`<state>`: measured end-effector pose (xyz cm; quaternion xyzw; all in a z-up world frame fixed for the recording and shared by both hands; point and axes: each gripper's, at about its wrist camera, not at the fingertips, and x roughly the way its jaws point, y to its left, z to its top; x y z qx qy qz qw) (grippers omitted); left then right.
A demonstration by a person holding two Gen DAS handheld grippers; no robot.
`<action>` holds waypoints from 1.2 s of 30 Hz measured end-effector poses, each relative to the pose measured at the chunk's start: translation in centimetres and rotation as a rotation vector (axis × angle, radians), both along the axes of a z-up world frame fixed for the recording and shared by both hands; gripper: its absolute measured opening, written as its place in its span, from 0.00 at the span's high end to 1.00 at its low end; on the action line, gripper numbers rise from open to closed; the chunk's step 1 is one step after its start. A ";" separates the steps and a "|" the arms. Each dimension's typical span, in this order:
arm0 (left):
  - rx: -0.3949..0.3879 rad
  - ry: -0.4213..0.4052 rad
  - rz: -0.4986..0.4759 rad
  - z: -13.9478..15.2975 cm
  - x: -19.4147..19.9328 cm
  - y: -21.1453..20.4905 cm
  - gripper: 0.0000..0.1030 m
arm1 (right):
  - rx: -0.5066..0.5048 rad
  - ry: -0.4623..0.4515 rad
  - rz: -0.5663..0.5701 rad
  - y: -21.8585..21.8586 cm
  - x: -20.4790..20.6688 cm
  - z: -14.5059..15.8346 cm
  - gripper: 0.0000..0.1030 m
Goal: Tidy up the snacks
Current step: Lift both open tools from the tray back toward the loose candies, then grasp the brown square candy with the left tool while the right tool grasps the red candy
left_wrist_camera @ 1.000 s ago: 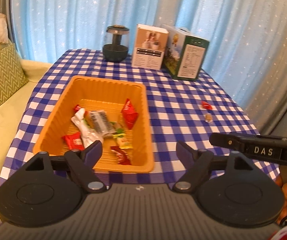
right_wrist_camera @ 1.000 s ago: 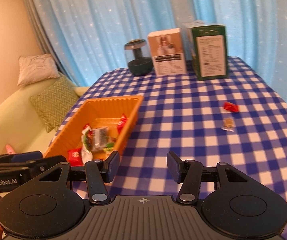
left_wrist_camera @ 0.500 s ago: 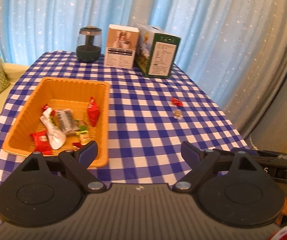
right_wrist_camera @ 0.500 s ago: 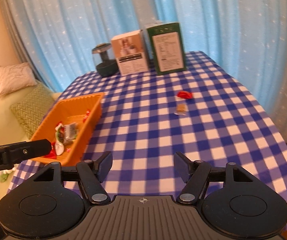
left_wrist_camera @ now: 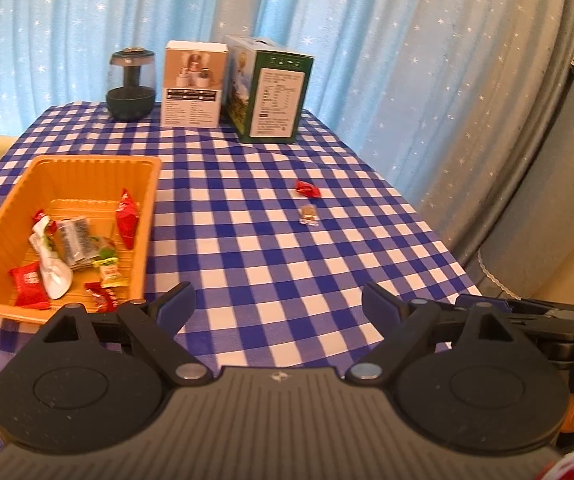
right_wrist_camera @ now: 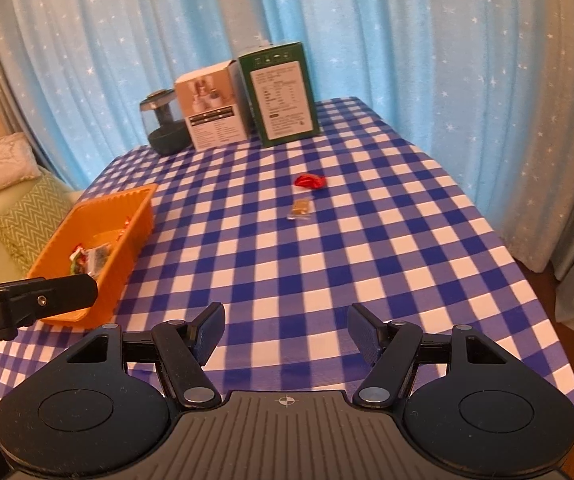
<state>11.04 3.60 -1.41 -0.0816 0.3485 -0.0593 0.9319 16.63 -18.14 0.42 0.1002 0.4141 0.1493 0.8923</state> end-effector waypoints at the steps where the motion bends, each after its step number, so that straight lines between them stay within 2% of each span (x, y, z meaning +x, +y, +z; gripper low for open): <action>1: 0.002 0.001 -0.005 -0.1 0.2 -0.3 0.14 | 0.000 0.002 -0.005 -0.2 0.1 -0.1 0.34; 12: 0.031 0.009 -0.056 -1.5 3.6 -3.4 0.14 | -0.023 0.011 -0.046 -2.9 2.4 -1.4 0.34; 20: 0.055 0.008 -0.052 -3.2 8.4 -5.1 0.14 | -0.015 -0.004 -0.054 -4.6 6.6 -3.4 0.34; 35: 0.079 0.033 -0.042 -9.1 18.9 -6.6 0.27 | -0.031 -0.009 -0.046 -5.3 16.9 -7.7 0.35; 36: 0.076 0.037 -0.046 -9.6 19.5 -6.8 0.30 | -0.038 -0.011 -0.041 -5.1 17.6 -8.0 0.35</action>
